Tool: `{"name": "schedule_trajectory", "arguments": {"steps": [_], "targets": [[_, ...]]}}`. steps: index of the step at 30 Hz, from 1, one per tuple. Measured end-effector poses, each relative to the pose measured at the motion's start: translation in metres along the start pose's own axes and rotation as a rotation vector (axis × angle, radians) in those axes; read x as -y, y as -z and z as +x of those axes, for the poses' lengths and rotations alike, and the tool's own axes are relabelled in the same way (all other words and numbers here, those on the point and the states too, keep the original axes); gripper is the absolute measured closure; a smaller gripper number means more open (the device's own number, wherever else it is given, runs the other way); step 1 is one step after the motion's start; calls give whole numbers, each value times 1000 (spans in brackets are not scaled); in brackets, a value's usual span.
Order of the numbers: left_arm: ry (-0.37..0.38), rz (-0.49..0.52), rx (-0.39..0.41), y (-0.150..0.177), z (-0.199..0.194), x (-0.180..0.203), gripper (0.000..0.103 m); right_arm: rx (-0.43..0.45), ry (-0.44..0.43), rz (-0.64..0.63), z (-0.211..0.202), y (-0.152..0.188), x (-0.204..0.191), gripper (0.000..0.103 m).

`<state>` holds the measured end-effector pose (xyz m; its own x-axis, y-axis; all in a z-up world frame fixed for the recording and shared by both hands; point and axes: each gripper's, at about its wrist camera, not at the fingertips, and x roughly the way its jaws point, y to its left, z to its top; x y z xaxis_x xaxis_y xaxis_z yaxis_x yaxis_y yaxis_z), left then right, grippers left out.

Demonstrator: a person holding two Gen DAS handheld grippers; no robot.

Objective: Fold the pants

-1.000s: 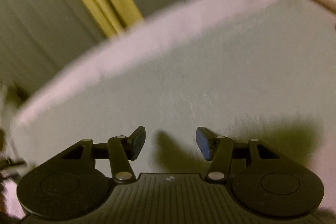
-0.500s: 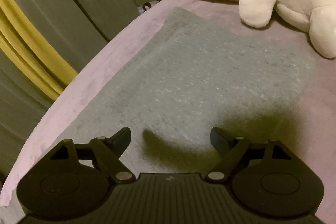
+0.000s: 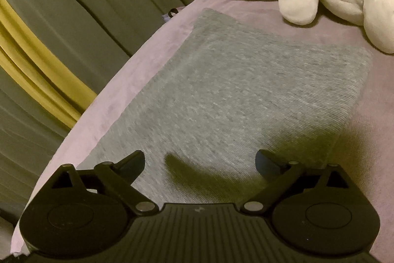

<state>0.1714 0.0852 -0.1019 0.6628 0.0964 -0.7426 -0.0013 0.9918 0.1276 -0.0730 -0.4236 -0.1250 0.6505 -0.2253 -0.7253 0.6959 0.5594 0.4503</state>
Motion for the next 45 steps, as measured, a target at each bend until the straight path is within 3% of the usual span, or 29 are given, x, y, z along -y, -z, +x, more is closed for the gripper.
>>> {"name": "schedule_trajectory", "arguments": {"steps": [2,4,7,8,12,13,16,18,20,24,27,29,31,32,37,39,42,43,45], "targets": [[11,8,-9,-6,8,-1,18,3,3,-4,1,1,-1,5],[-43,17,-8,-9,15,-4,17,1,7,-13,4,0,-2,5],[-180,-17,-24,-11,29,-30,15,-2,15,-25,7,0,-4,5],[-219,-57,-21,-10,30,-44,15,-1,18,-29,7,0,-4,5],[-525,-225,-84,1,19,-102,16,-2,30,-46,8,0,-7,5],[-536,-290,-97,7,12,-112,14,-1,34,-50,9,0,-8,5],[-499,-533,-121,34,-11,-131,7,-7,63,-88,12,0,-15,4],[-455,-577,-185,49,-9,-127,7,-7,105,-139,15,2,-25,4],[-440,-535,-207,53,-11,-118,11,-16,157,-214,20,6,-38,4],[-370,-413,-96,50,-30,-90,6,-15,150,-272,20,16,-51,4],[-387,-344,-162,59,-14,-81,5,-8,153,-255,18,14,-49,5],[-427,-396,-163,65,-8,-94,2,0,150,-231,14,12,-46,5],[-561,-429,-129,65,-11,-102,1,14,139,-193,4,9,-38,5],[-585,-430,-114,65,-14,-104,1,19,125,-160,-1,6,-33,5],[-571,-420,-51,66,-38,-95,2,3,-95,135,-28,-12,25,5],[-551,-428,-25,64,-50,-91,2,22,-141,256,-37,-20,58,6],[-452,-493,-12,64,-60,-101,2,61,-95,325,-49,-29,101,17],[-421,-517,-4,67,-66,-102,2,76,-66,329,-56,-30,113,30],[-385,-547,3,68,-76,-100,2,111,16,321,-69,-32,129,34]]}}
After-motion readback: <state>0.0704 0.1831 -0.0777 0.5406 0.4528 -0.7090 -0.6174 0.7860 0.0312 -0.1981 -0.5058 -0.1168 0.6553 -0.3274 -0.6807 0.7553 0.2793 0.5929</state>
